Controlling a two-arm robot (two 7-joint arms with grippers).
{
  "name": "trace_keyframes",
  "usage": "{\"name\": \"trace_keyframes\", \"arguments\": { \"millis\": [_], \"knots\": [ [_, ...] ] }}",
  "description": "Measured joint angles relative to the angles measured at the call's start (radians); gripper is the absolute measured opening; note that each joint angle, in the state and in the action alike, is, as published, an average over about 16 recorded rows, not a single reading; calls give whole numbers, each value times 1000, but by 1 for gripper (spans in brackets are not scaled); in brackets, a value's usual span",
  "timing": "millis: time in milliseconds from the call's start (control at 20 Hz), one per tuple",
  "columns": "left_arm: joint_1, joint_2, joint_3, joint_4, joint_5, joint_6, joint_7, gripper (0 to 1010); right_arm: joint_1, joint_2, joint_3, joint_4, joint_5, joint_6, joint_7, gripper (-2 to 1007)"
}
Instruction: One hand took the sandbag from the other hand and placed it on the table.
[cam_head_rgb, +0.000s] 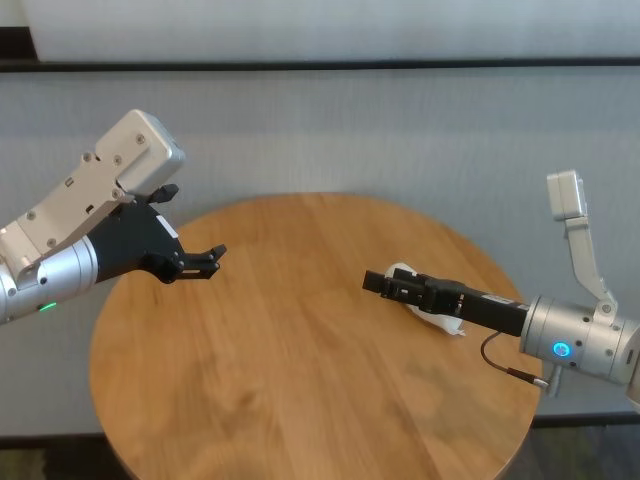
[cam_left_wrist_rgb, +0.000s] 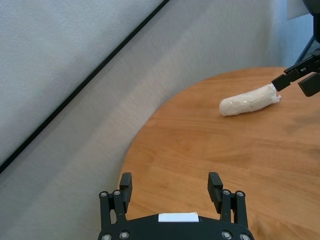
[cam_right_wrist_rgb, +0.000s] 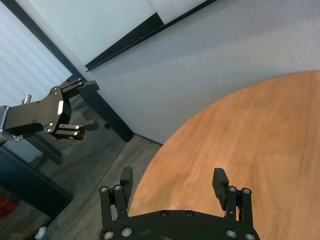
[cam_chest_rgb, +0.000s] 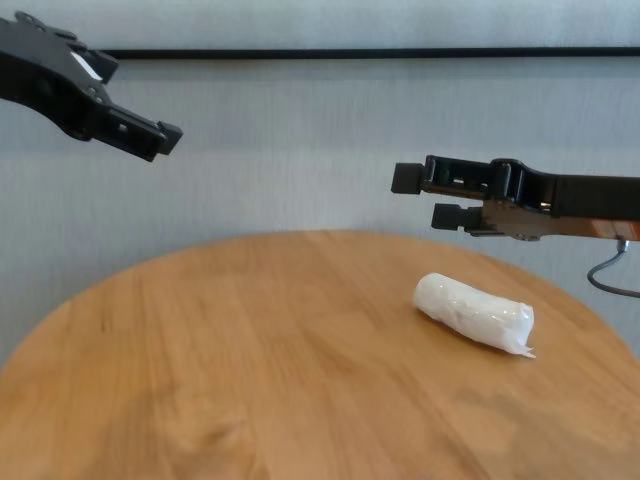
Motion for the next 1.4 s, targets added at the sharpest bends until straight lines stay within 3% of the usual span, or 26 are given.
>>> {"name": "trace_keyframes", "arguments": {
  "millis": [1400],
  "knots": [
    [0, 0, 0, 0, 0, 0, 0, 1000, -4, 2, 5, -6, -3, -5, -4, 1001]
  ]
}}
